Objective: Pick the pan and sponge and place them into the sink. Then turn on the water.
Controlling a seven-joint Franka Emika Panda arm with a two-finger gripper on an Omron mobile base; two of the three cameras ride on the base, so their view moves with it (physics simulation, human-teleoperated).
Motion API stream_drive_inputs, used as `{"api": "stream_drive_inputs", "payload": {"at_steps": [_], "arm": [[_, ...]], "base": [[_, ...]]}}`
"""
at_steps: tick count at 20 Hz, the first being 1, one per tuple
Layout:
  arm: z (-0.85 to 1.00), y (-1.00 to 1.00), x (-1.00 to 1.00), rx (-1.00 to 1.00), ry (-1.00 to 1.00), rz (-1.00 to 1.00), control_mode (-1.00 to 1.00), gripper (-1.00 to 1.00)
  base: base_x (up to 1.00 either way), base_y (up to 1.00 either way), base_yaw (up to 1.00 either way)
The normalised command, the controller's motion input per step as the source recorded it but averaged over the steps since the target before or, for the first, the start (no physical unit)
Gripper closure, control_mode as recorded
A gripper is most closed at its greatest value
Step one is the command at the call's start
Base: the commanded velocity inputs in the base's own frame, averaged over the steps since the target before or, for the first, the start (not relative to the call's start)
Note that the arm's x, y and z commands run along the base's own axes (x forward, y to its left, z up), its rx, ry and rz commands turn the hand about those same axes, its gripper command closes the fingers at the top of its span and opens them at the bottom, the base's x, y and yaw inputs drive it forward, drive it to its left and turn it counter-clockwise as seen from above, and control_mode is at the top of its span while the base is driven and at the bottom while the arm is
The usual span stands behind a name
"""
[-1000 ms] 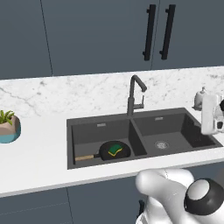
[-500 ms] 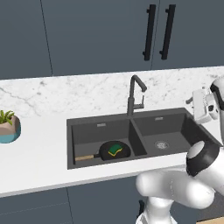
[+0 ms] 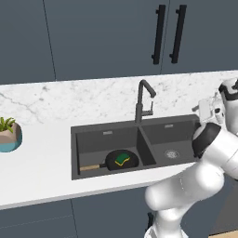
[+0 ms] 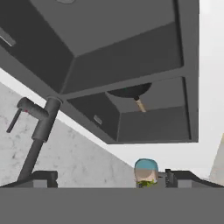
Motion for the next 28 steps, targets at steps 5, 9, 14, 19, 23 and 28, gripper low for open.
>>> {"api": "stream_drive_inputs", "payload": {"at_steps": [5, 9, 14, 19, 23, 28], "arm": [[-0.39, 0.01, 0.29, 0.17, 0.01, -0.04, -1.00, -1.00], [-0.30, 0.08, 0.20, 0.13, -0.06, -0.09, -1.00, -1.00], [-0.21, 0.18, 0.18, 0.14, -0.19, -0.12, -1.00, -1.00], [-0.09, 0.26, 0.23, 0.08, -0.13, -0.14, -1.00, -1.00], [0.00, 0.32, 0.37, 0.05, -0.06, -0.09, -1.00, -1.00], [0.00, 0.23, 0.33, 0.04, 0.00, -0.06, -1.00, -1.00]], "base": [[0.00, 0.00, 0.00], [0.00, 0.00, 0.00], [0.00, 0.00, 0.00], [0.00, 0.00, 0.00], [0.00, 0.00, 0.00], [0.00, 0.00, 0.00]]}}
